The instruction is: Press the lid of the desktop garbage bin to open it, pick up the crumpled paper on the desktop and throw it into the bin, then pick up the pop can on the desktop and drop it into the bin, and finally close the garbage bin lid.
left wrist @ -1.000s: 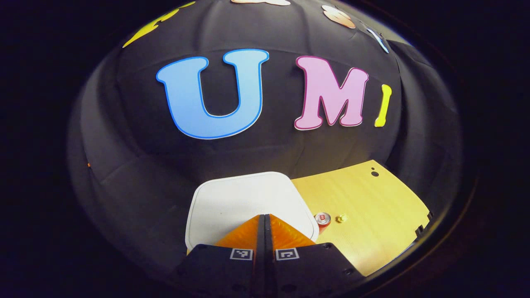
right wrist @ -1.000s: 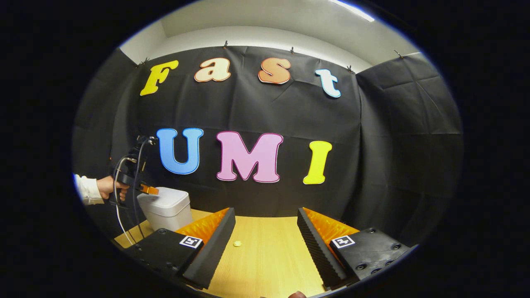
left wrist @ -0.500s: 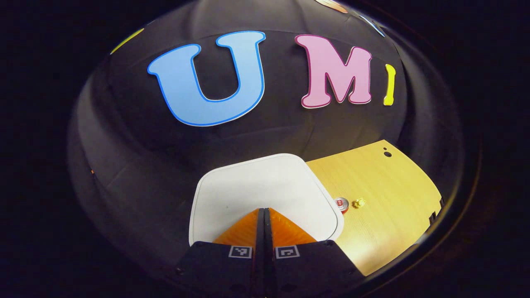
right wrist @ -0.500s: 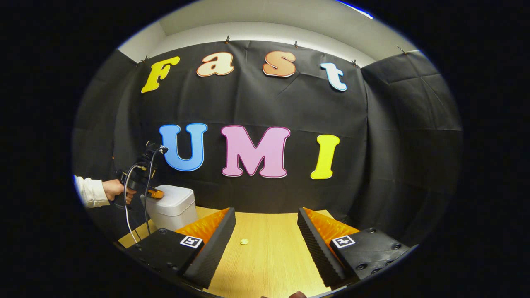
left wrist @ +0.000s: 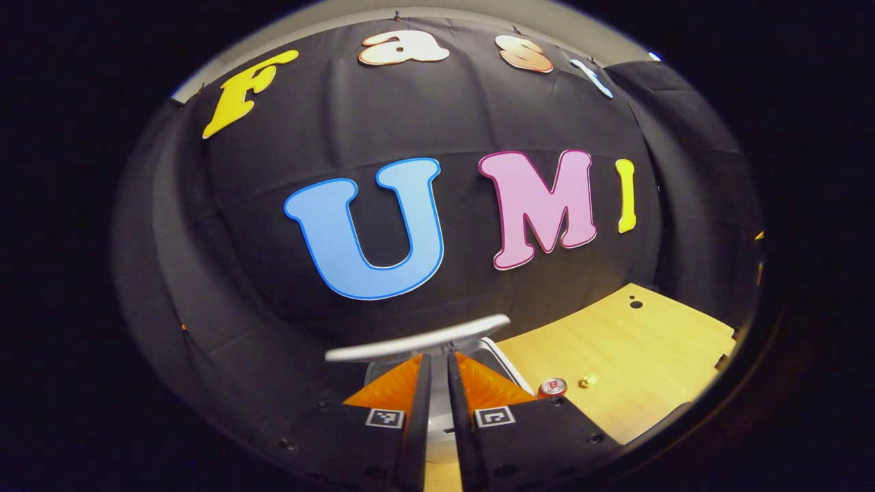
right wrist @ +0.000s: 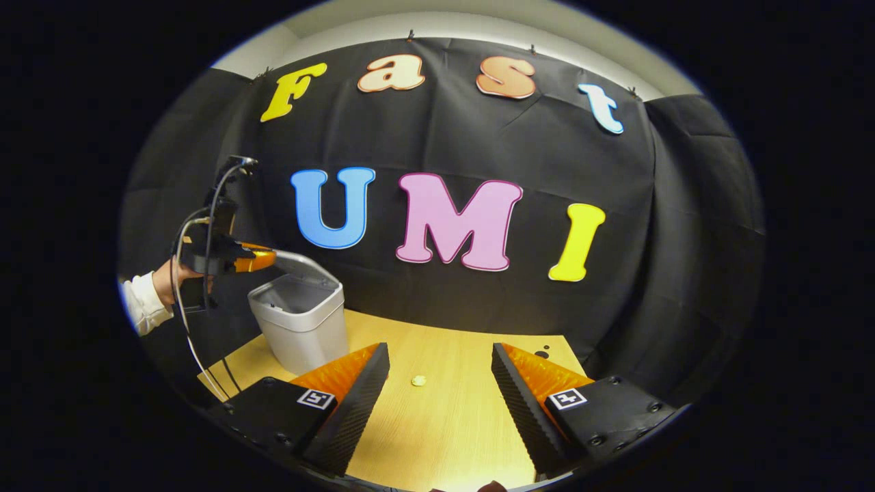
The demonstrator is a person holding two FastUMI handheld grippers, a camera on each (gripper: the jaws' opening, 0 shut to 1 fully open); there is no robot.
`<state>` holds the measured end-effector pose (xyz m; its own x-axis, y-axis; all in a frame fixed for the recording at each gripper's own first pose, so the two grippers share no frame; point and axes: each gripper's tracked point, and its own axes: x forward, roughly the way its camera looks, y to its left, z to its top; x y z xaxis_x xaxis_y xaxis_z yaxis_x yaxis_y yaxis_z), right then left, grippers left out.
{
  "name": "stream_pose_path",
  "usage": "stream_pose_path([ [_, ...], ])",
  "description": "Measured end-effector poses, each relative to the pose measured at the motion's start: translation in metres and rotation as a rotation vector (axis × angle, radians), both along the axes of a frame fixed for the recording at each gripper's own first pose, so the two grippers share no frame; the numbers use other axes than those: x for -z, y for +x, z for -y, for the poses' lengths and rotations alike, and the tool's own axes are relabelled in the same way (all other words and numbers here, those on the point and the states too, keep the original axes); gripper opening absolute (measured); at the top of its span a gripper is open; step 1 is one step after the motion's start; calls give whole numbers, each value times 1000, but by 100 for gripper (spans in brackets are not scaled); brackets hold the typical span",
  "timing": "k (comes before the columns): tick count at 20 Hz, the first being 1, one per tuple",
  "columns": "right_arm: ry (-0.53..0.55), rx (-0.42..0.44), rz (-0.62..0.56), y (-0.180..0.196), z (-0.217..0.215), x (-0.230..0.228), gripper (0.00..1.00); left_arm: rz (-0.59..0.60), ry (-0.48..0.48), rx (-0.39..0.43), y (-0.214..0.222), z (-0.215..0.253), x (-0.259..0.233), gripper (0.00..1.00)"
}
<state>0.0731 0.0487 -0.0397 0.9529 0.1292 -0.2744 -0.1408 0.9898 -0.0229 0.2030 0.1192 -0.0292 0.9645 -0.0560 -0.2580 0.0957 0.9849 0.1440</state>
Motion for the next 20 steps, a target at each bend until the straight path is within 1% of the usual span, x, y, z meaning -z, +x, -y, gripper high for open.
stream_pose_path([
  [1, -11, -23, -25, 9, -3, 7, 97, 12, -15, -1, -7, 2, -4, 30],
  [2, -19, -57, -50, 19, -8, 14, 97, 29, -19, 0, -13, 1, -8, 55],
  [3, -27, -93, -79, 32, -14, 24, 97, 55, -16, -4, -18, 0, -14, 69],
  [4, -27, -135, -119, 46, -20, 38, 97, 101, -2, -16, -31, -3, -29, 89],
  [5, -25, -162, -163, 59, -25, 52, 97, 141, 10, -32, -43, -5, -41, 94],
  [6, -24, -207, -219, 76, -32, 70, 97, 161, 9, -41, -54, -4, -47, 95],
  [8, -30, -263, -285, 105, -47, 101, 97, 178, -8, -73, -78, 2, -57, 95],
  [10, -65, -323, -360, 142, -55, 143, 97, 173, -8, -116, -97, 7, -59, 95],
  [11, -88, -344, -402, 156, -57, 165, 97, 175, -15, -153, -110, 11, -62, 95],
  [12, -110, -358, -452, 169, -57, 192, 97, 172, -28, -172, -119, 18, -62, 95],
  [14, -134, -391, -564, 184, -60, 240, 97, 168, -49, -220, -139, 30, -62, 95],
  [17, -143, -434, -679, 206, -70, 306, 98, 140, -61, -325, -165, 44, -57, 95],
  [18, -133, -439, -714, 212, -72, 323, 98, 124, -70, -370, -176, 47, -53, 95],
  [20, -117, -437, -742, 227, -79, 358, 98, 102, -87, -474, -195, 50, -52, 95],
])
